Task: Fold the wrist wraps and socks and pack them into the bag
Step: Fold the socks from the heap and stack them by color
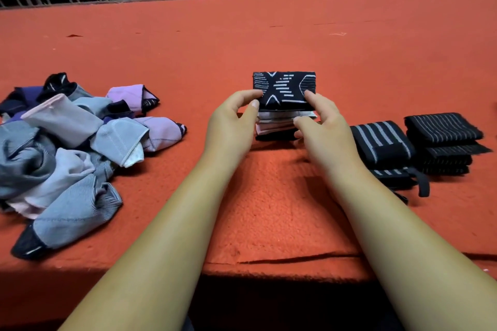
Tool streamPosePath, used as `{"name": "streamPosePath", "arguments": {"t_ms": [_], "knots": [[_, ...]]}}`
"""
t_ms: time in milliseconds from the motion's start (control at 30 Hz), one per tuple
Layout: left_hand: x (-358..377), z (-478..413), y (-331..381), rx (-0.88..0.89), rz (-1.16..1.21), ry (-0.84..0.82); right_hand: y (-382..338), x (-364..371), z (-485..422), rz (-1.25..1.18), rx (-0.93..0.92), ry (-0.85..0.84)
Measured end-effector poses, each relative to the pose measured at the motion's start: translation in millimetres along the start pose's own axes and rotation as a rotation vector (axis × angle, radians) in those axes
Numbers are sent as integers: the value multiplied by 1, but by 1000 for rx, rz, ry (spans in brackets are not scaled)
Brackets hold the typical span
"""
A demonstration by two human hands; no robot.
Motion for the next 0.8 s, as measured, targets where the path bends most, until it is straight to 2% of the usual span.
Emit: {"name": "streamPosePath", "arguments": {"t_ms": [133, 300, 567, 800], "knots": [[13, -7, -5, 65, -147, -37, 8, 3, -13, 21, -8, -46], [40, -4, -30, 109, -477, -230, 29, 10, -19, 206, 135, -126], [36, 1, -31, 110, -414, -212, 26, 8, -10, 248, 107, -107], [29, 4, -20, 156, -359, -119, 16, 3, -6, 293, -91, -39]]}}
Point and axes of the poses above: each hand's wrist, its own z-axis away from the middle knuckle, its own x-axis out of the palm, y = z × x, the point moved 6 cm from there along -z, towards the middle knuckle, and after that the axes turned 15 degrees about -z, right-handed, at the moved point
